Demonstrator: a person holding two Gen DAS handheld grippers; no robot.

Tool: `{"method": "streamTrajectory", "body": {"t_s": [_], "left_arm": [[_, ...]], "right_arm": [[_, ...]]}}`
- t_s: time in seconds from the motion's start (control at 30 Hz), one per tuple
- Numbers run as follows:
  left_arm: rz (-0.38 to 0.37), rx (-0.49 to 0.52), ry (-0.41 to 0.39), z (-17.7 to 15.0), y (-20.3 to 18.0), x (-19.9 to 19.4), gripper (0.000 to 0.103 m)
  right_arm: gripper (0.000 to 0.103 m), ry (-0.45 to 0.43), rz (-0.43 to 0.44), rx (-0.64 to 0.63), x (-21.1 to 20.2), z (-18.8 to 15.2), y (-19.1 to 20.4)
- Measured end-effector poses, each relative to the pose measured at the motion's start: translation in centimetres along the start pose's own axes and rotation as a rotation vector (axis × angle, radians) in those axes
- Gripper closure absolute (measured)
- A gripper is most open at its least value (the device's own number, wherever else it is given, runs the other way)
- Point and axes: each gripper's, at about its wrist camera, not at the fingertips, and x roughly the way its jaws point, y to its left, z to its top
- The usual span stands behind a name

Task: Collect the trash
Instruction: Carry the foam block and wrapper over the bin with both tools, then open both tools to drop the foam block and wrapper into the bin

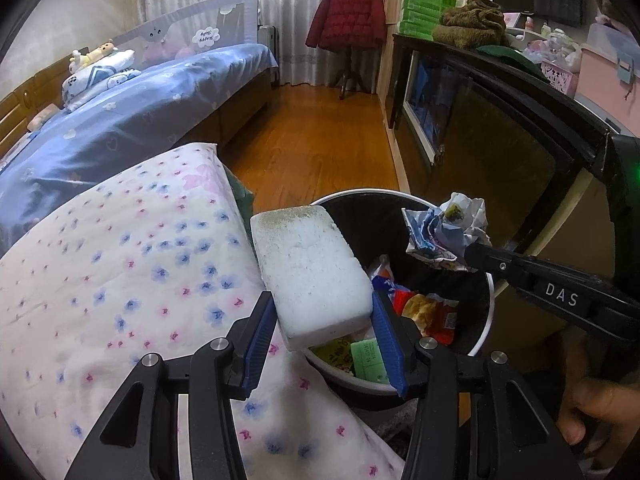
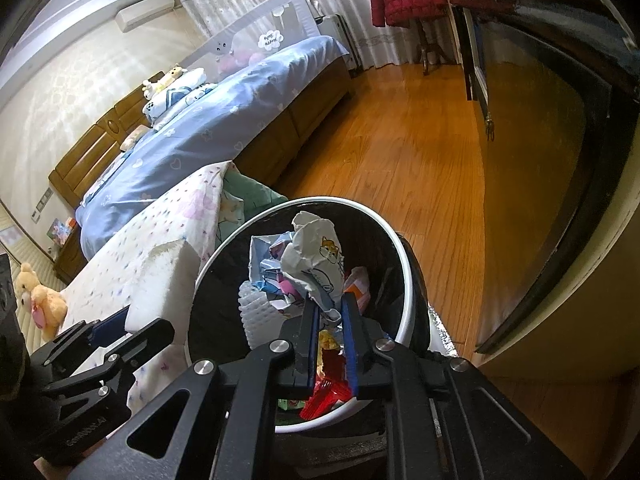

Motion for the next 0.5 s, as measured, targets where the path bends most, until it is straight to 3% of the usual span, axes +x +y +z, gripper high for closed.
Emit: {"method": "streamTrajectory", "body": {"t_s": [0.3,0.5], "left_arm": [[-0.006,0.018,0.008,0.11,-0.42,0.29,0.054],[-0.009,0.037,0.012,0.10,-0.87,0.21,0.045]], "right_arm": [[0.090,0.004,-0.002,-0.007,0.26,0.17,0.10],[0.087,0.003,-0.002,0.014,0.29,0.47,-0.25]]}}
